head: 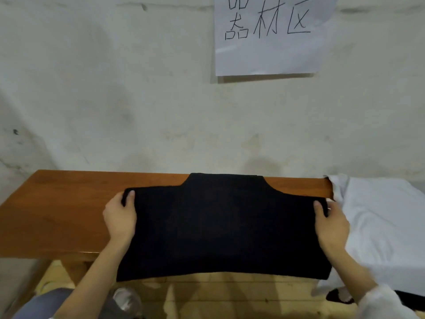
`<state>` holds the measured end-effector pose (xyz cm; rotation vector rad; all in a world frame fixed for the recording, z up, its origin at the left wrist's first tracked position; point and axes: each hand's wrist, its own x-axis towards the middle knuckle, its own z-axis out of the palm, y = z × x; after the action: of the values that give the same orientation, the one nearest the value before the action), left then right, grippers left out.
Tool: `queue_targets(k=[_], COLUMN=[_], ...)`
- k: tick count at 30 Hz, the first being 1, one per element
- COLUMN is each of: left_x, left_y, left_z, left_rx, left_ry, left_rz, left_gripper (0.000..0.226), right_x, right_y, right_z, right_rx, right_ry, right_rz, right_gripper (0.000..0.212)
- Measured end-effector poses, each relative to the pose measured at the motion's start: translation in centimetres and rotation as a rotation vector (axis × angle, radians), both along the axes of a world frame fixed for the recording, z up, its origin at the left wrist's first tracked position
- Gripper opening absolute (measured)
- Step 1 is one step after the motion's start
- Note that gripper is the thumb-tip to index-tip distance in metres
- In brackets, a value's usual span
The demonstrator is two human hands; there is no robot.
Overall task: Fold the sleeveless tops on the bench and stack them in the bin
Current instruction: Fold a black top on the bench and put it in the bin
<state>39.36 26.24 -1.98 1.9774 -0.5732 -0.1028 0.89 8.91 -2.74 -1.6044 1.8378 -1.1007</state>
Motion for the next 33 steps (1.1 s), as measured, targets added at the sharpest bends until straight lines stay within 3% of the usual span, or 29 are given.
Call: queue_targets(k=[3,6,10,13,18,21,24,28,31,33], left_x=[-0.8,-0.8,-0.2,1.3,1.0,-1.6,-4.4,-4.7,-4.1,-4.9], left_y=[-0.4,-0.2,-0.5,-1.9,-3.4,-2.8,-2.2,-1.5,-1.3,0.0], left_z=[-0.8,-1.4,-0.4,-0.6,-2.0,-2.4,-3.6,-4.6,-4.0,-3.2], left_rx=[0.085,0.071,-0.009,0.062,0.391,0.458,0.535,0.774,0.802,0.636], left_ry=[-0.117,-0.219,-0.281,-0.301,-0.308,-0.508,-0.669,-0.552,-0.45,-0.45], left_rz=[-0.027,-0.03,0.01,0.005,-0.121,-0.202,-0.406,-0.485,-0.432,-0.413], left_gripper=[0.028,0.03,0.029,0.03,0.039,0.049,0.059,0.077,0.068,0.053], right_x=[0.1,-0.2,-0.4,0.2,0.9,1.9,3.3,3.2,2.9,2.9], right_y=[-0.1,0.1,0.0,-1.6,-3.2,-1.3,1.8,3.8,3.6,4.2], right_z=[-0.5,-0.5,1.2,1.6,-0.6,-1.1,-2.2,-4.0,-3.6,-3.1], right_rx=[-0.002,-0.045,-0.115,-0.134,-0.028,-0.159,-0.187,0.049,0.109,0.076], right_ry=[0.072,0.056,-0.042,-0.01,0.179,0.371,0.58,0.785,0.769,0.698], right_rz=[0.034,0.015,-0.034,-0.041,0.026,0.116,0.401,0.509,0.513,0.504], right_gripper=[0.021,0.033,0.02,0.023,0.032,0.034,0.044,0.075,0.067,0.057])
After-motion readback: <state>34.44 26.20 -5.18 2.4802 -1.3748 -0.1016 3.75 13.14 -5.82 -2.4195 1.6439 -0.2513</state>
